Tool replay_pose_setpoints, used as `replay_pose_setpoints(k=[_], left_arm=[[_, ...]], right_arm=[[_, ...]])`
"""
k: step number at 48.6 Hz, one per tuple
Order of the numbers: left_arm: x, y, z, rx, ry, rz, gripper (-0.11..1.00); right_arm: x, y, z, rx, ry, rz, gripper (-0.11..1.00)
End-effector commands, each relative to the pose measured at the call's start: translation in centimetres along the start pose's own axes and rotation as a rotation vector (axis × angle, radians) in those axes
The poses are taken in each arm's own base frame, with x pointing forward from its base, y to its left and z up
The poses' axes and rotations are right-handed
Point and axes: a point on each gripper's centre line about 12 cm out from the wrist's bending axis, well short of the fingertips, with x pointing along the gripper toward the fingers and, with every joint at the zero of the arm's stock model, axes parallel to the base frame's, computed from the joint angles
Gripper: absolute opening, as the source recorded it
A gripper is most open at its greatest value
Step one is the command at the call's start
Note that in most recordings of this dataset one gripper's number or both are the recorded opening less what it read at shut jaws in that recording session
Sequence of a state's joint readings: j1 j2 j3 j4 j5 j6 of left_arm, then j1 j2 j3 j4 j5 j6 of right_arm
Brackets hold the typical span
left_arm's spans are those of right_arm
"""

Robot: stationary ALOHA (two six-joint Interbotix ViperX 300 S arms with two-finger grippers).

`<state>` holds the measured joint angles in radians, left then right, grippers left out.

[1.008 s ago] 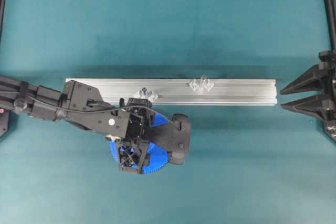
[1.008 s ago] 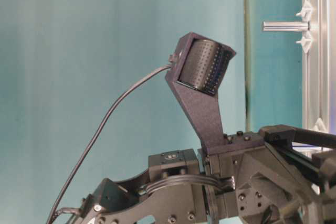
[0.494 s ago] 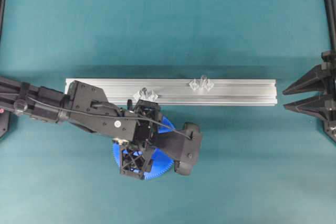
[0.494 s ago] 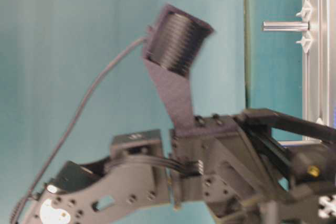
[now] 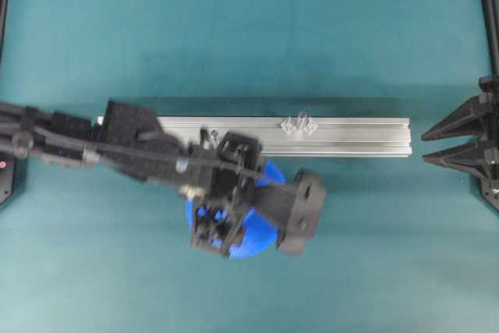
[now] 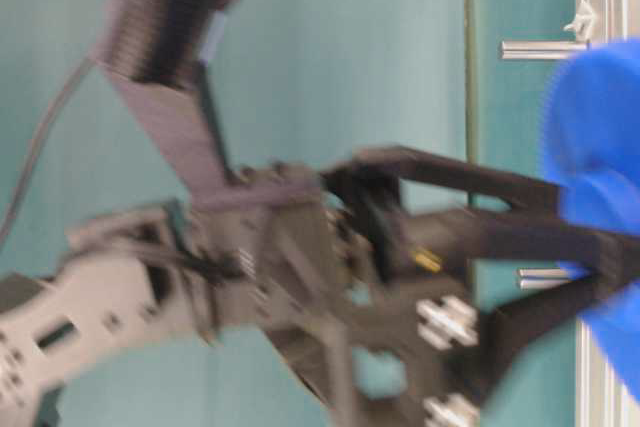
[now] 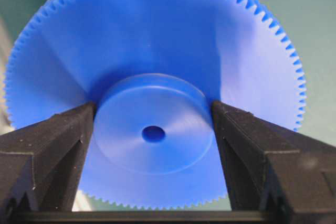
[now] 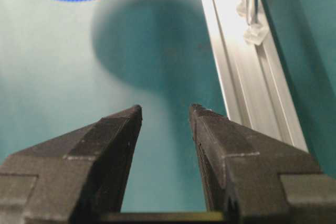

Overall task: Insert the large gear onto the shaft.
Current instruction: 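Lift the blue gear and tilt it upright toward the right shaft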

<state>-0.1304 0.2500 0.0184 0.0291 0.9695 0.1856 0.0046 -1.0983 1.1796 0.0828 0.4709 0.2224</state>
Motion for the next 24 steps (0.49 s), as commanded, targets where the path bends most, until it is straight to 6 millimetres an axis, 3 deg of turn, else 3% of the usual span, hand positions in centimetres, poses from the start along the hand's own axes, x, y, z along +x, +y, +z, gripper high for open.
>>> replay_pose_setpoints(k=[1, 14, 24], left_arm=[[-3.6, 2.5, 1.4, -0.023, -0.086, 0.04, 0.77], [-6.0, 7.1, 3.2, 0.088, -0.149, 0.108, 0.77], [-5.0, 9.8, 4.2, 0.136, -0.114, 0.122, 0.77]], right_arm=[[-0.1, 0.1, 0.3, 0.007, -0.013, 0.003, 0.51], [-0.7, 0.0, 0.1, 0.007, -0.045, 0.011, 0.51], [-0.9, -0.1, -0.1, 0.0, -0.053, 0.005, 0.51]])
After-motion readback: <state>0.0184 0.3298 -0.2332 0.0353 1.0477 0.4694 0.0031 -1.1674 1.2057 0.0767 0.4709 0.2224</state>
